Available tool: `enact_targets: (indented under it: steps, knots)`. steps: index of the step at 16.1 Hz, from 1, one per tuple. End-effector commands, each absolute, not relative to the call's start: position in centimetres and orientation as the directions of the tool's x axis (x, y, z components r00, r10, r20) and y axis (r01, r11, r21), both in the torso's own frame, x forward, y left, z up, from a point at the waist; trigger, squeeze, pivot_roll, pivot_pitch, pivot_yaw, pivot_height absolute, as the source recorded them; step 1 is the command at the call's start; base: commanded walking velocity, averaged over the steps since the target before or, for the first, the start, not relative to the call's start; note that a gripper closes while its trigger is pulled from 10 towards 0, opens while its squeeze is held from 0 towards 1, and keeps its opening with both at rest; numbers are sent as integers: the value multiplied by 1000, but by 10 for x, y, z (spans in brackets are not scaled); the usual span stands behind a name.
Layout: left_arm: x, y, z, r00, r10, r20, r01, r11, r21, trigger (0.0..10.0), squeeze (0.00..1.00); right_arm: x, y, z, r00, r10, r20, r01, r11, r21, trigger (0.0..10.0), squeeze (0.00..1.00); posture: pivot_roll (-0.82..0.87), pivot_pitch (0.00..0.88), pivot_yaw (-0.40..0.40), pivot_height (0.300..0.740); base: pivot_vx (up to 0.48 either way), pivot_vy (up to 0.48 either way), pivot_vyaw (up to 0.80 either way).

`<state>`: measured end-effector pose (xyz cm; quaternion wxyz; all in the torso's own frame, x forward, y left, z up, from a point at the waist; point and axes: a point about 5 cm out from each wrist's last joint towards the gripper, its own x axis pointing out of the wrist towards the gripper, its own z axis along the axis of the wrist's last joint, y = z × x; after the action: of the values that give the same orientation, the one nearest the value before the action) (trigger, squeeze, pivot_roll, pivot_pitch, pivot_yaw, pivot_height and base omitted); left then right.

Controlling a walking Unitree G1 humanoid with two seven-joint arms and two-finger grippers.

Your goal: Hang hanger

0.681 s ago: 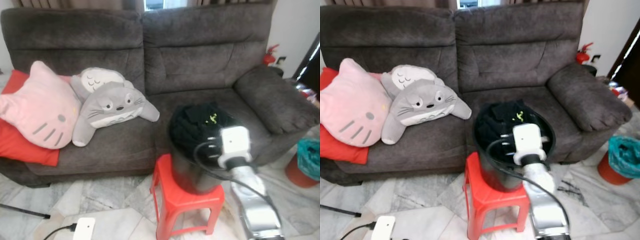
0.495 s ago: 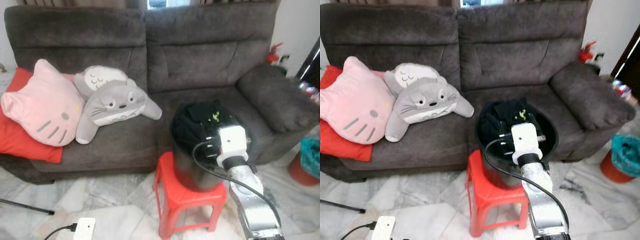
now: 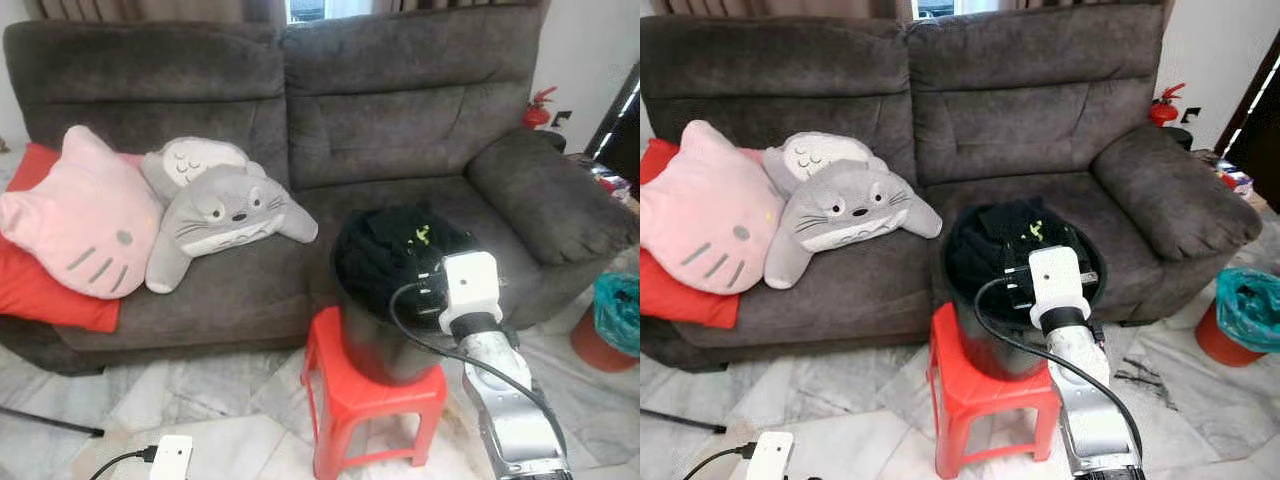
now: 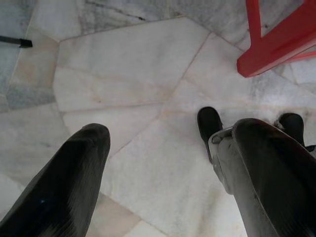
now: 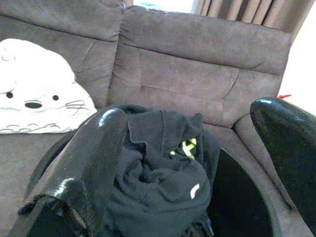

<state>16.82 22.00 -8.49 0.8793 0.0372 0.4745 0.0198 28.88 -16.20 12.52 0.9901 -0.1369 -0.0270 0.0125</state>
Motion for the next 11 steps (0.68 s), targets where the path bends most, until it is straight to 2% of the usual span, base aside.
enact_targets:
  steps: [1, 7, 11]
  knots:
    - [170, 222, -84, 549, 69, -833, 20, 995, 96, 10000, 0, 289, -161, 126, 998, 35, 54, -20, 963, -267, 10000, 0, -161, 0, 29, 740, 262, 0, 0]
    - [173, 219, -83, 557, 61, -828, 24, 996, 89, 10000, 0, 289, -159, 128, 997, 47, 66, -28, 965, -259, 10000, 0, -163, 0, 28, 740, 261, 0, 0]
    - [173, 219, -83, 559, 62, -827, 20, 996, 89, 10000, 0, 288, -158, 126, 997, 53, 59, -36, 964, -262, 10000, 0, -163, 0, 27, 740, 0, 0, 0]
